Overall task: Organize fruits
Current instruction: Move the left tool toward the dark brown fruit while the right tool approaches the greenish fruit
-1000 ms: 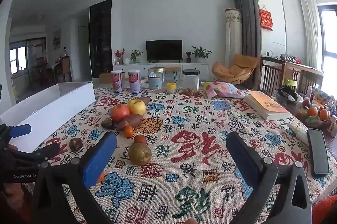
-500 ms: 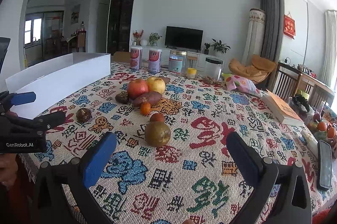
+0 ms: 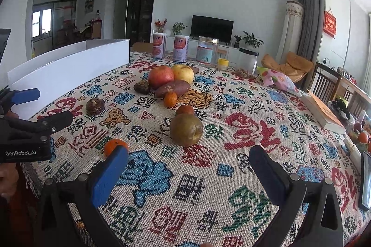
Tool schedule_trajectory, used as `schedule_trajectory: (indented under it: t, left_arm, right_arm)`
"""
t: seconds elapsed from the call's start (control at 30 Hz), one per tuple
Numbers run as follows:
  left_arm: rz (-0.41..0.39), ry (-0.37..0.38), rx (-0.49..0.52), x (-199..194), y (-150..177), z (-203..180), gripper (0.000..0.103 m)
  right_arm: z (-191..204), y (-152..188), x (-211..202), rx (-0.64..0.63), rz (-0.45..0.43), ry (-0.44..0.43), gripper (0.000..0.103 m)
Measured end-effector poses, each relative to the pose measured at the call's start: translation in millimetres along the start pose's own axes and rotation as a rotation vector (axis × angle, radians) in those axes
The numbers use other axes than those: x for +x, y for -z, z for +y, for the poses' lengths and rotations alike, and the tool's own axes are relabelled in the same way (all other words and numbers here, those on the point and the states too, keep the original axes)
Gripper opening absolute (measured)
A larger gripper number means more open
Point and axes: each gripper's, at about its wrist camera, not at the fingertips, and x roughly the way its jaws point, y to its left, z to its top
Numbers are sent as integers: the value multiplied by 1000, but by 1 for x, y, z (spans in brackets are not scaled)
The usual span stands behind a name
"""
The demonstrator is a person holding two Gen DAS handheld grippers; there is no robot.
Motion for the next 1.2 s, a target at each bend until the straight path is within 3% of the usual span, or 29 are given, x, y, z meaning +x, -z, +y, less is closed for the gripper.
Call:
schedule_trajectory:
  t: [0.6,1.2]
  left_arm:
    - [5,-3,-4,2,4,2,103]
    - [121,11,-25,25,13,6,103]
  right_arm:
    - [-5,0,0,2,-11,19,103]
    - [-6,1,1,3,-7,26,103]
